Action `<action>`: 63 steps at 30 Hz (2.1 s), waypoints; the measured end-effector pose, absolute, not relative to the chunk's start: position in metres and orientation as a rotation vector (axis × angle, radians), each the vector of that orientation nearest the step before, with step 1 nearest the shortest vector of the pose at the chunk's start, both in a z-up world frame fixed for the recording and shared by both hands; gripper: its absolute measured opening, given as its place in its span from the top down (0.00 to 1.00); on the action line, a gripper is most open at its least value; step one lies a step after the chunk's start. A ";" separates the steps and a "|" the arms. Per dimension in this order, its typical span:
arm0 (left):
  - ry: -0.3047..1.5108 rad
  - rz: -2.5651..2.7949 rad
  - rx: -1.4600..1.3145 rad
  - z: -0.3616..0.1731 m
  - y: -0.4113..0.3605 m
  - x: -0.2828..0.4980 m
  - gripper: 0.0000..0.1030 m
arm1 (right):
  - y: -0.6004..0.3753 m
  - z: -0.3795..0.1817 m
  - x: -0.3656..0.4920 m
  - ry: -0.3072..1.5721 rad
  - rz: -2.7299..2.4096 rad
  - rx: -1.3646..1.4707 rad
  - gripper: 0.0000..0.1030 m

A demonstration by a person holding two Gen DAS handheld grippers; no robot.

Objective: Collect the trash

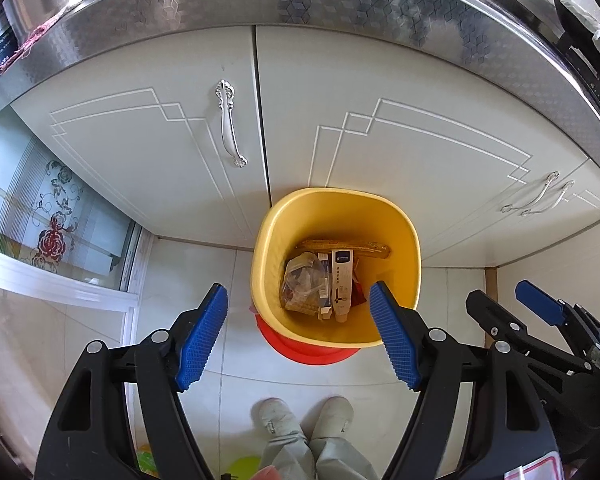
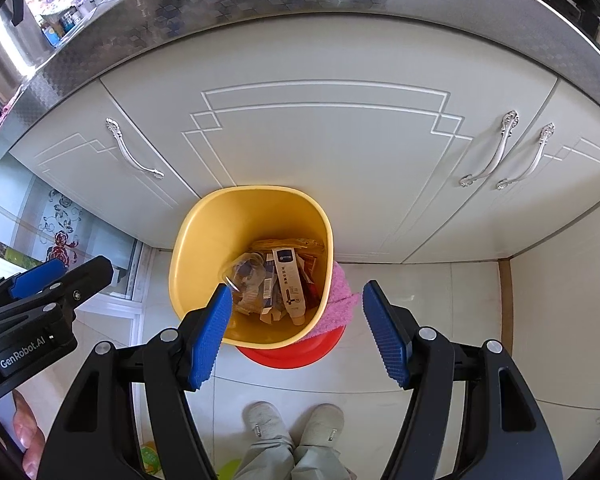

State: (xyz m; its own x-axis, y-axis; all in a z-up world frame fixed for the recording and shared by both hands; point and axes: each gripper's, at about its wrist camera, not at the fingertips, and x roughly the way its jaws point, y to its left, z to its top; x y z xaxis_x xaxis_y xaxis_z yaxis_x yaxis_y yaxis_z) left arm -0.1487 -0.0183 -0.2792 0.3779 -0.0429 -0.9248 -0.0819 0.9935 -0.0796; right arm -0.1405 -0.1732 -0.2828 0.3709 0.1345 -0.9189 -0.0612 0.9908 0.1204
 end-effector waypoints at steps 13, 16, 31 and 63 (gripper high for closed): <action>1.179 0.028 -0.116 -0.276 -0.016 -0.148 0.29 | -0.173 -0.282 -0.141 1.182 0.132 0.071 0.33; 1.176 0.031 -0.116 -0.276 -0.016 -0.148 0.29 | -0.173 -0.282 -0.141 1.182 0.133 0.071 0.33; 1.176 0.029 -0.115 -0.275 -0.017 -0.149 0.29 | -0.171 -0.280 -0.142 1.180 0.133 0.070 0.33; 1.178 0.044 -0.108 -0.272 -0.015 -0.150 0.28 | -0.172 -0.280 -0.141 1.179 0.146 0.070 0.33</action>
